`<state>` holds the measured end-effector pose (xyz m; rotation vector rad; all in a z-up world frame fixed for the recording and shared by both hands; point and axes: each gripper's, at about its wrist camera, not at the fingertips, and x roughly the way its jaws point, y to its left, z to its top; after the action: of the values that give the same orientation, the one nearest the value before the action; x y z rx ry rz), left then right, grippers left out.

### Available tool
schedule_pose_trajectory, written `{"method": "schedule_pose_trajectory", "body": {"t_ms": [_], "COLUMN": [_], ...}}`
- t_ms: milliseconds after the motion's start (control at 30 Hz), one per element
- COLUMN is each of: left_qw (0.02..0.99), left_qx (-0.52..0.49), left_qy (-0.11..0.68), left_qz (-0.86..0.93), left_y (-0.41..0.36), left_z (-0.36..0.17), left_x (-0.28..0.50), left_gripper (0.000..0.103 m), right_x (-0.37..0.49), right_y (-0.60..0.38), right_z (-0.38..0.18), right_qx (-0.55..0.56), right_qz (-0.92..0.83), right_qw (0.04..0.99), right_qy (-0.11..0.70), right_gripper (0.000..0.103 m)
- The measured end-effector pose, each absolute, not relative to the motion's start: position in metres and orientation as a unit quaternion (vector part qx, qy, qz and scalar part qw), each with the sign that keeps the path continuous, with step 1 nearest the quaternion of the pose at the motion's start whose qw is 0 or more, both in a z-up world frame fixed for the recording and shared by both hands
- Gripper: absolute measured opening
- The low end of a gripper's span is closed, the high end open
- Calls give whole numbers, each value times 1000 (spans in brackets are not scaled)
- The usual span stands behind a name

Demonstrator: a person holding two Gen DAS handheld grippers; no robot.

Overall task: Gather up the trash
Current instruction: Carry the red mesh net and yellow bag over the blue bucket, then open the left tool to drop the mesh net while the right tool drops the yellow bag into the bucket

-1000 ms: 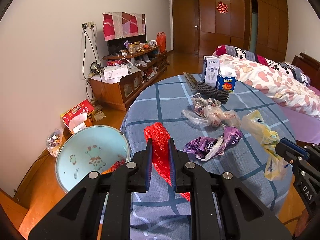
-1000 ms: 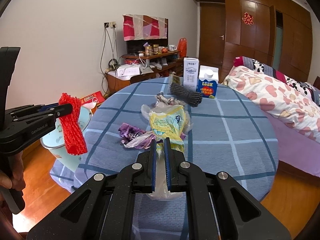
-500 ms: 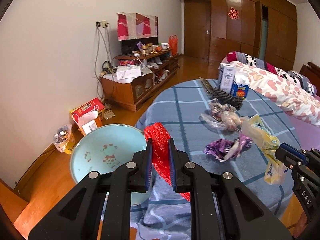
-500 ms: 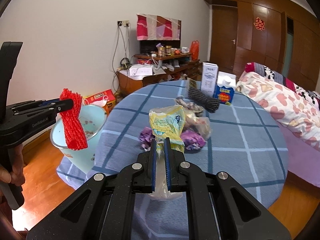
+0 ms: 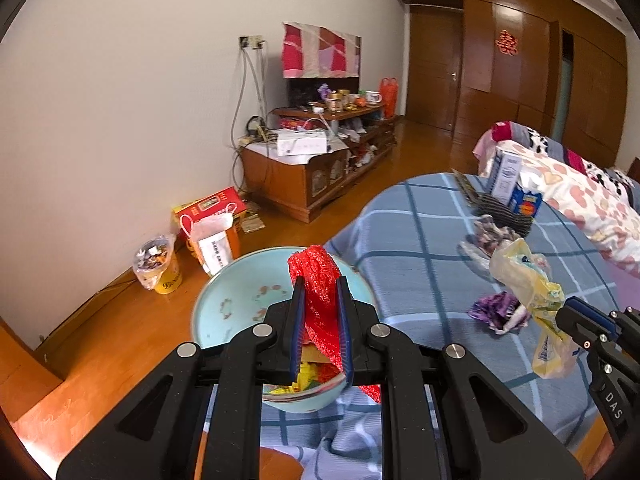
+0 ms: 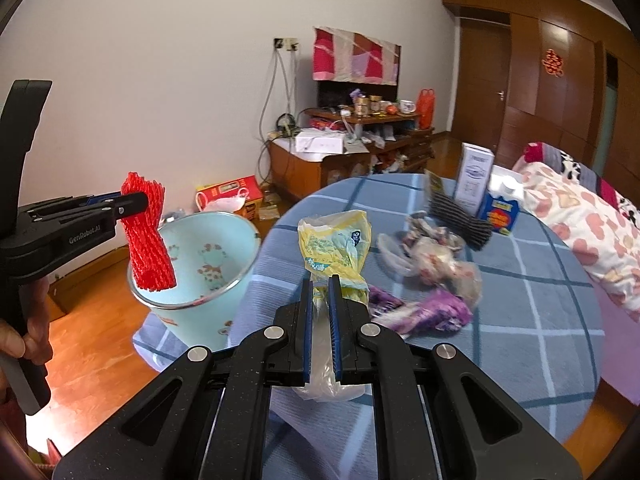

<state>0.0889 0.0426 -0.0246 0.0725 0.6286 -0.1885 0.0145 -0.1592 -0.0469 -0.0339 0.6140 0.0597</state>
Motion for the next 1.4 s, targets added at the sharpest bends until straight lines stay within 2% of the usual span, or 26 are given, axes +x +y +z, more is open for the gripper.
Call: {"method": "schedule_pose_trajectory", "body": {"t_ms": [600, 1400], "left_qw": [946, 927], "left_qx": [16, 20], "left_qy": [322, 374], "left_qz": [-42, -18], "left_y": [84, 101], "left_z": [-41, -82], "left_x": [118, 163], "left_gripper": [14, 15], "right_x": [71, 141], "right_y": [-96, -50], "right_z": [-48, -92], "right_qx": [-35, -24], "right_qz": [110, 156], "right_qw": [945, 917], "right_qy": [305, 367], "right_gripper": [9, 9]}}
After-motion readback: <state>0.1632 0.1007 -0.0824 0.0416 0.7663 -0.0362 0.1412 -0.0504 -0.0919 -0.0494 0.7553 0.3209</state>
